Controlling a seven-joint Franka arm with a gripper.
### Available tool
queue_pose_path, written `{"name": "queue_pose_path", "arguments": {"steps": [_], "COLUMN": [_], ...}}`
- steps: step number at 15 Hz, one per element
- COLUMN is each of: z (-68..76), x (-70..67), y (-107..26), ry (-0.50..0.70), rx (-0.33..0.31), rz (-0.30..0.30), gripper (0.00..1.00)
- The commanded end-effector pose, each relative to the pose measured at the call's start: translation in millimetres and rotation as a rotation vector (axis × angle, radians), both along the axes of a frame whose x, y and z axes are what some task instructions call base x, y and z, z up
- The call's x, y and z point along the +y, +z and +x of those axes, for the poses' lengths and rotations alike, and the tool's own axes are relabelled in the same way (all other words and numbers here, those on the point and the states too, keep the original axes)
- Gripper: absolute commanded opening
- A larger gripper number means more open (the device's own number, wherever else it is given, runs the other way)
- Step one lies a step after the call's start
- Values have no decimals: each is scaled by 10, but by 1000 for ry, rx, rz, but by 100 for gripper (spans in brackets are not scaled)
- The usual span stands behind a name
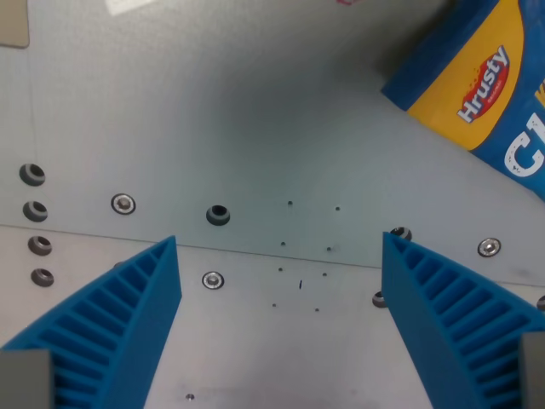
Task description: Rotate around base positive y
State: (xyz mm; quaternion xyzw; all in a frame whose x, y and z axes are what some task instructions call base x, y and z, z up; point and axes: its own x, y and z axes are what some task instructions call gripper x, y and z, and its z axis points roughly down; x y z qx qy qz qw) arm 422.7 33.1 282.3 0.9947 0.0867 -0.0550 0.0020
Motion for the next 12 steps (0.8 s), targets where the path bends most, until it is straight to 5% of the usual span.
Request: {"name": "queue_pose_path", "arguments": {"steps": [1,12], "z": [77,77], "x": [3,3], "y": [60,60], "ry": [0,1], "rx": [210,356], "rz": [6,6], "gripper": [100,100]}}
